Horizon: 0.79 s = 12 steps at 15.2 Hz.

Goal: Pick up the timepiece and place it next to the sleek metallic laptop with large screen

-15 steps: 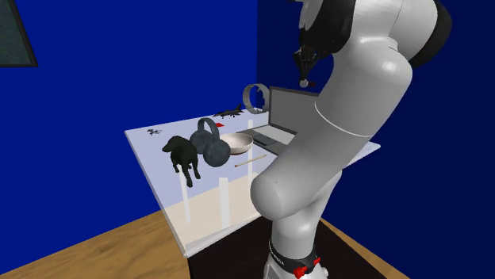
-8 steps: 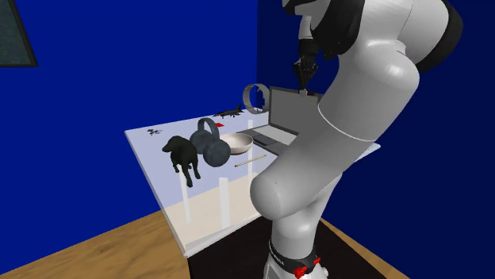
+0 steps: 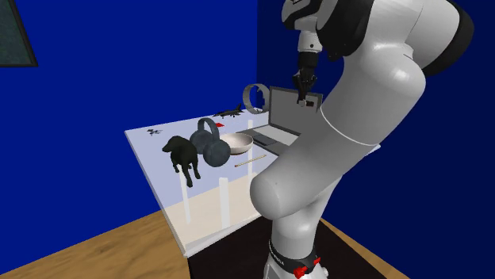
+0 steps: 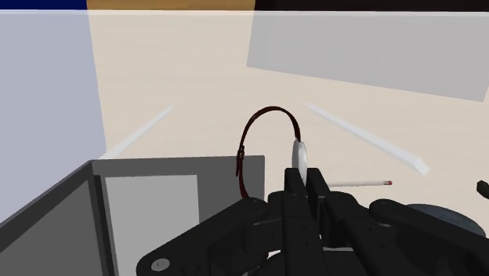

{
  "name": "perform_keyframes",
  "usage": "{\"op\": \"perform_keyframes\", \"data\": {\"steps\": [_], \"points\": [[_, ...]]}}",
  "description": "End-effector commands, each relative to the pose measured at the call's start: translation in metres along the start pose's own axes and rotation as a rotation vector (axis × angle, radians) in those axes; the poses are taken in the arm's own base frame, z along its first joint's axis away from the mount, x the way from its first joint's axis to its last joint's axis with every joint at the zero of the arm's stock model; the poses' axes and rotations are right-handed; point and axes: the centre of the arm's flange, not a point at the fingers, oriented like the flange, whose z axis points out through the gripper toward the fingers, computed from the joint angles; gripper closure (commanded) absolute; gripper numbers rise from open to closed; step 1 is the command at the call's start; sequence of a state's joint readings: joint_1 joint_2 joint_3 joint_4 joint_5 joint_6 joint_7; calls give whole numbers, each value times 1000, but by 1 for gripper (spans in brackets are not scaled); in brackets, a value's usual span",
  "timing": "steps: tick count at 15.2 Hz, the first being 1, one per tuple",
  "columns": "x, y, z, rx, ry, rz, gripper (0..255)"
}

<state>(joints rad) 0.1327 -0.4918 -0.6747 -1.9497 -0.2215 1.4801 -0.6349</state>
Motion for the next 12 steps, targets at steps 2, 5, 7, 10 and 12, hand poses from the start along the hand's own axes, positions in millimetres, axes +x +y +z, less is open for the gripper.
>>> {"op": "perform_keyframes", "data": {"steps": [2,5,7,10,12], "points": [[0,1,16,0,0,0,255],[0,3,32,0,0,0,255],[0,4,42,0,0,0,255],[1,5,58,0,0,0,255],[1,7,68,0,0,0,255]]}}
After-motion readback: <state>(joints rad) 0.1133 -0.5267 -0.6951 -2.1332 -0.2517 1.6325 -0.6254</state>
